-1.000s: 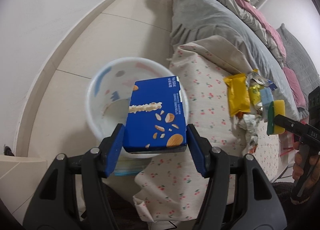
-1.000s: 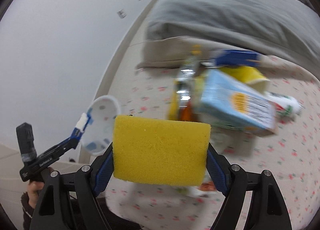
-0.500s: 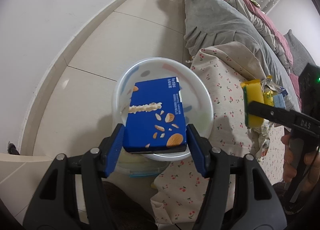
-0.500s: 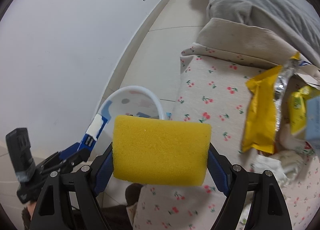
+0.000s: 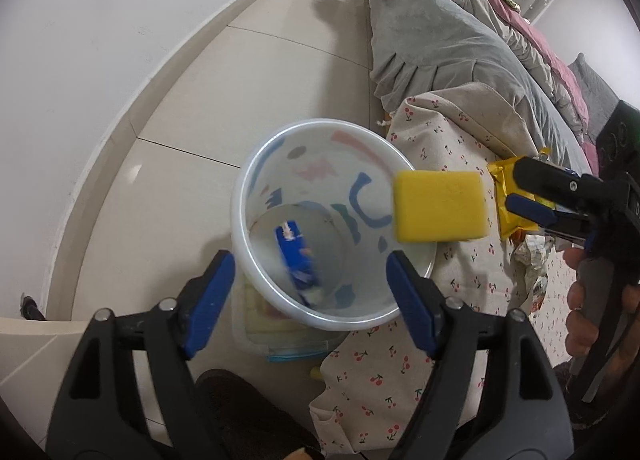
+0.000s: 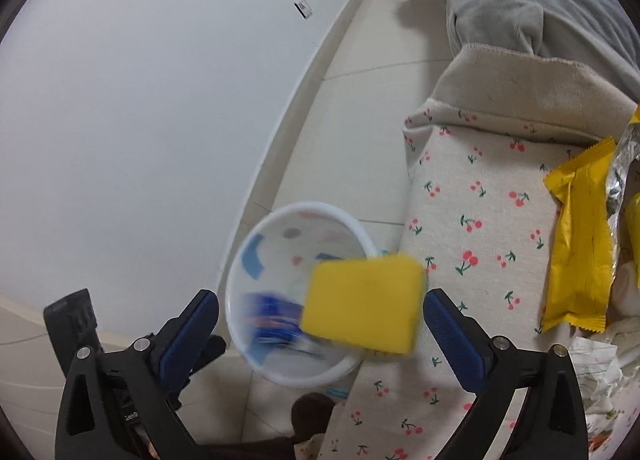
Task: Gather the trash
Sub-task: 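Open both grippers over the wastebasket, dropping the blue box and yellow sponge, then grasp the crumpled snack wrapper with the left gripper, then drop the wrapper into the wastebasket while the right gripper grasps crumpled white paper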
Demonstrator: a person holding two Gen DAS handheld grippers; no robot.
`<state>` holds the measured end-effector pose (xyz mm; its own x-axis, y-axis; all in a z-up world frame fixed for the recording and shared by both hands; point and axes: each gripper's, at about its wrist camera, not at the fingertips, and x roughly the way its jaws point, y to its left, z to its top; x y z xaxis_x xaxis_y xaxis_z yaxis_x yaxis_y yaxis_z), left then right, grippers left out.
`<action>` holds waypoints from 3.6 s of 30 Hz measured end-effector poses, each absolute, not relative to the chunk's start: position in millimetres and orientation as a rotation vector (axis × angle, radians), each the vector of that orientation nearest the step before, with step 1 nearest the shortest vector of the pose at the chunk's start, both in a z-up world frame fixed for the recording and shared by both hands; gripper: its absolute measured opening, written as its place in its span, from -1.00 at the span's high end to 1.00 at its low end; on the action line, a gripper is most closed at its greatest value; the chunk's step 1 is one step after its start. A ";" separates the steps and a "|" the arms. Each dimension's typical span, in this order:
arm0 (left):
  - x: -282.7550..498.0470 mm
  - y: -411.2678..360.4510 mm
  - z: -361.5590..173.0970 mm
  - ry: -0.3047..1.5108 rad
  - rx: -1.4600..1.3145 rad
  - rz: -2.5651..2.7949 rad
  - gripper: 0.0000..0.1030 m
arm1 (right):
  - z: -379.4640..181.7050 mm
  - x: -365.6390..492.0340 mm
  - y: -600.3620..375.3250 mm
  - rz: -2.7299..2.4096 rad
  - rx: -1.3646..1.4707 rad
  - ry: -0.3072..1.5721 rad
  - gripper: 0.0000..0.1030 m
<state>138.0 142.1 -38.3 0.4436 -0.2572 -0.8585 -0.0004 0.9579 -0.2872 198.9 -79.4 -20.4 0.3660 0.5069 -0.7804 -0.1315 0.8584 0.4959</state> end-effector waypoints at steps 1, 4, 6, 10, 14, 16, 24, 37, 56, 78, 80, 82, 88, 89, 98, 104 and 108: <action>137.9 142.9 -37.9 1.103 -0.260 -0.159 -0.53 | -18.7 198.1 -81.0 0.414 0.373 1.123 -1.00; 137.1 145.0 -37.2 1.103 -0.262 -0.148 -0.54 | -15.2 195.6 -87.2 0.393 0.356 1.119 -1.00; 136.5 145.8 -36.7 1.103 -0.256 -0.138 -0.56 | -13.5 194.6 -89.9 0.383 0.353 1.122 -1.00; 138.0 141.8 -34.3 1.104 -0.247 -0.127 -0.60 | -7.4 188.7 -99.0 0.365 0.340 1.117 -1.00; 139.8 132.7 -30.6 1.103 -0.228 -0.123 -0.68 | 3.1 179.8 -108.8 0.350 0.306 1.102 -1.00; 140.8 126.2 -28.0 1.100 -0.219 -0.129 -0.71 | 8.8 173.9 -115.7 0.340 0.288 1.093 -1.00; 143.5 95.8 -17.2 1.085 -0.204 -0.166 -0.90 | 25.3 150.4 -160.9 0.270 0.239 1.052 -1.00; 147.5 39.2 -14.2 1.121 -0.159 -0.246 -0.92 | 17.3 129.0 -255.1 0.114 0.231 1.104 -1.00; 126.6 -100.3 -34.4 1.217 -0.003 -0.497 -0.91 | -2.8 84.3 -360.3 -0.074 0.300 1.162 -1.00; 110.5 -127.1 -36.1 1.259 -0.085 -0.667 0.81 | -9.8 71.5 -381.7 -0.085 0.320 1.176 -1.00; 108.4 -119.5 -29.2 1.243 -0.103 -0.674 0.83 | -9.0 75.2 -377.3 -0.079 0.316 1.176 -1.00; 107.1 -109.0 -21.7 1.222 -0.124 -0.671 0.84 | -6.8 79.0 -373.2 -0.070 0.310 1.167 -1.00; 110.0 -74.4 -0.8 1.149 -0.177 -0.640 0.84 | 4.8 97.5 -355.3 -0.059 0.246 1.126 -1.00; 110.9 -65.1 3.3 1.133 -0.191 -0.629 0.84 | 5.2 100.4 -351.6 -0.054 0.243 1.127 -1.00; 119.6 -20.6 8.5 1.096 -0.259 -0.550 0.84 | -17.6 119.2 -295.9 0.080 0.282 1.231 -1.00; 122.8 7.9 9.2 1.070 -0.270 -0.482 0.84 | -33.8 126.9 -262.3 0.125 0.243 1.281 -1.00; 125.0 27.3 5.3 1.064 -0.289 -0.441 0.84 | -44.4 130.6 -250.2 0.145 0.253 1.310 -0.99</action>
<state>125.0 27.3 5.3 0.4109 -0.4810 -0.7745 0.2083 0.8766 -0.4339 130.6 -250.2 -44.4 0.2542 0.2473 -0.9350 0.0368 0.9636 0.2648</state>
